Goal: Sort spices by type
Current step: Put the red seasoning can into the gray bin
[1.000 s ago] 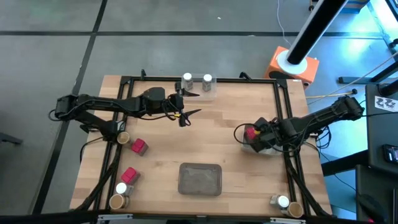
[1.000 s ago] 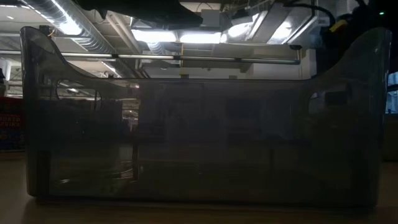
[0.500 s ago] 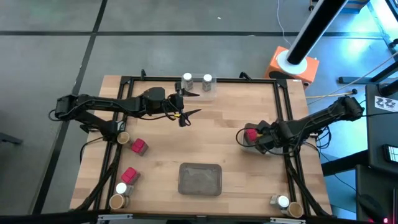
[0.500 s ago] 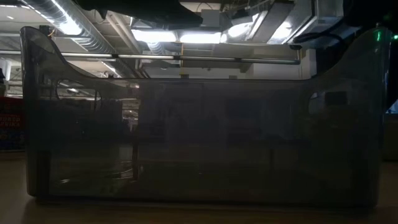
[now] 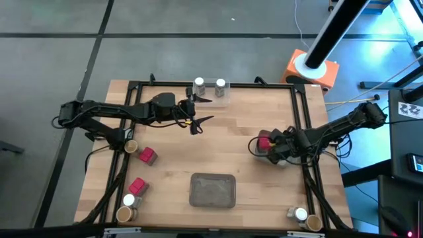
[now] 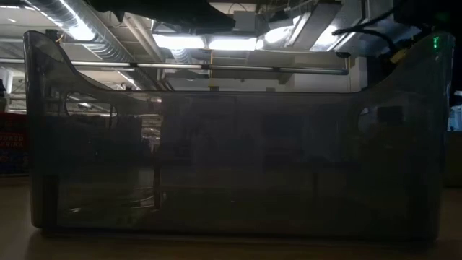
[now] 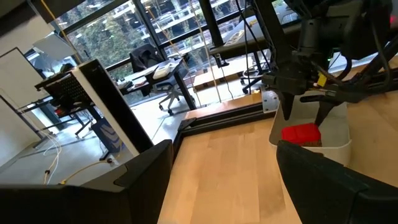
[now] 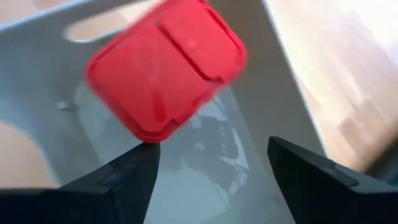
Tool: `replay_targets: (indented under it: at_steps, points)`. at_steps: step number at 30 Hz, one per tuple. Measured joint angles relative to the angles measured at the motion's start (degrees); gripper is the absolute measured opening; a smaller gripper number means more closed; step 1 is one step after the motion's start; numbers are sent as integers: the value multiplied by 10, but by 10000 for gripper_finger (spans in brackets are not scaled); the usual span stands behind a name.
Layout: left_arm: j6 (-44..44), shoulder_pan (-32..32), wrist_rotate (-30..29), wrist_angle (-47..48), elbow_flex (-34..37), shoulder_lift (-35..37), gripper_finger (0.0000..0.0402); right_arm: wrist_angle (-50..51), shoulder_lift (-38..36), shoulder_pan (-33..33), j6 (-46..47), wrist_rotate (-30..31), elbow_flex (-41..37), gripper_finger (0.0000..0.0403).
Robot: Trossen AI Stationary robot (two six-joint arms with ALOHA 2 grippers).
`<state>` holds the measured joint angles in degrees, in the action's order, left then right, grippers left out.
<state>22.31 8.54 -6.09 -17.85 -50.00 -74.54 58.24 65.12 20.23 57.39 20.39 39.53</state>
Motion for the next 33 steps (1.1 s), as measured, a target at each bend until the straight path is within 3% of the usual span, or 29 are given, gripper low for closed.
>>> replay_targets:
  at_steps: [23,33]
  points:
    - [0,0,0,0,0,0,276,-110,0,0,-94,6,0,299]
    - [0,0,0,0,0,0,276,-69,0,0,-101,-23,25,299]
